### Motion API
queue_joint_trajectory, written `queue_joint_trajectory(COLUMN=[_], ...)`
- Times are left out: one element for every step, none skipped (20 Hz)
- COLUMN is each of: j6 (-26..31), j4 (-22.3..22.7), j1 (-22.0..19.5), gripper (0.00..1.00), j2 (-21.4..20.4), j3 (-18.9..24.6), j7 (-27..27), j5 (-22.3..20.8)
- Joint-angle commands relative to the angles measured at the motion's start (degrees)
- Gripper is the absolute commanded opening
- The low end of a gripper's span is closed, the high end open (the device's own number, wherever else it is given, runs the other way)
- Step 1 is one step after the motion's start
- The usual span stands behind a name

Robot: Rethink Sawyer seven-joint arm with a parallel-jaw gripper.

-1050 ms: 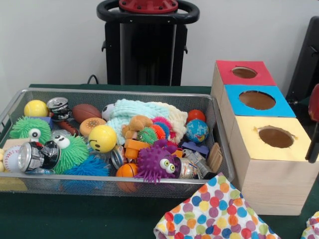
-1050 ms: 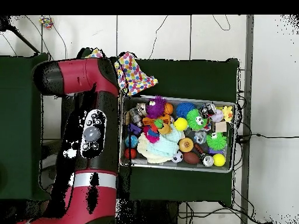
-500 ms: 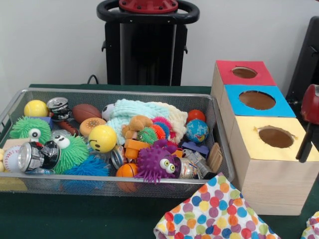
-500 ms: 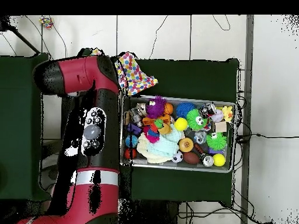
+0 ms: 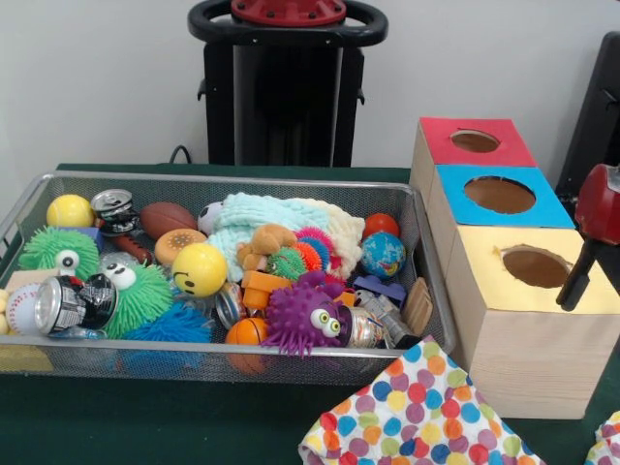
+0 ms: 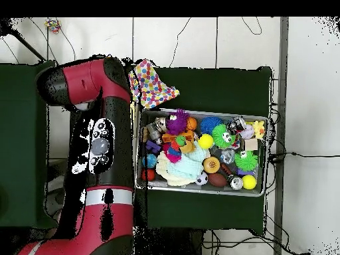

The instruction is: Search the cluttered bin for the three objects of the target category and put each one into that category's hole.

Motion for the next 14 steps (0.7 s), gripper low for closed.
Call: queue_joint_trajectory(j6=[8.93,8.86,8.29,7.21,6.24,5.54,5.1,4.6,4.1,4.44,4.79,4.94,5.15,5.37], j4=[-4.48,-5.48,-6.3,-7.3,-8.72,-9.93,-11.07,-11.89,-12.06,-12.75,-13.44,-13.85,-13.91,-14.03], j1=[-0.08,-0.38,-0.61,-0.89,-1.14,-1.18,-1.25,-1.17,-0.98,-0.91,-0.83,-0.74,-0.58,-0.45], gripper=[1.0,1.0,1.0,1.0,1.0,1.0,1.0,1.0,1.0,1.0,1.0,1.0,1.0,1.0], j2=[5.69,6.67,7.73,9.01,10.55,11.8,12.74,13.43,13.9,14.39,14.88,15.23,15.26,15.36], j3=[2.69,3.24,3.83,4.45,5.01,5.03,5.0,4.65,4.3,3.97,3.64,3.43,3.16,2.92], j7=[-6.14,-6.23,-6.12,-6.2,-6.01,-5.38,-5.22,-4.55,-3.82,-3.48,-3.15,-2.96,-2.76,-2.6], j5=[-3.79,-3.71,-3.65,-3.65,-3.55,-3.55,-3.53,-3.59,-3.68,-3.61,-3.53,-3.48,-3.44,-3.39])
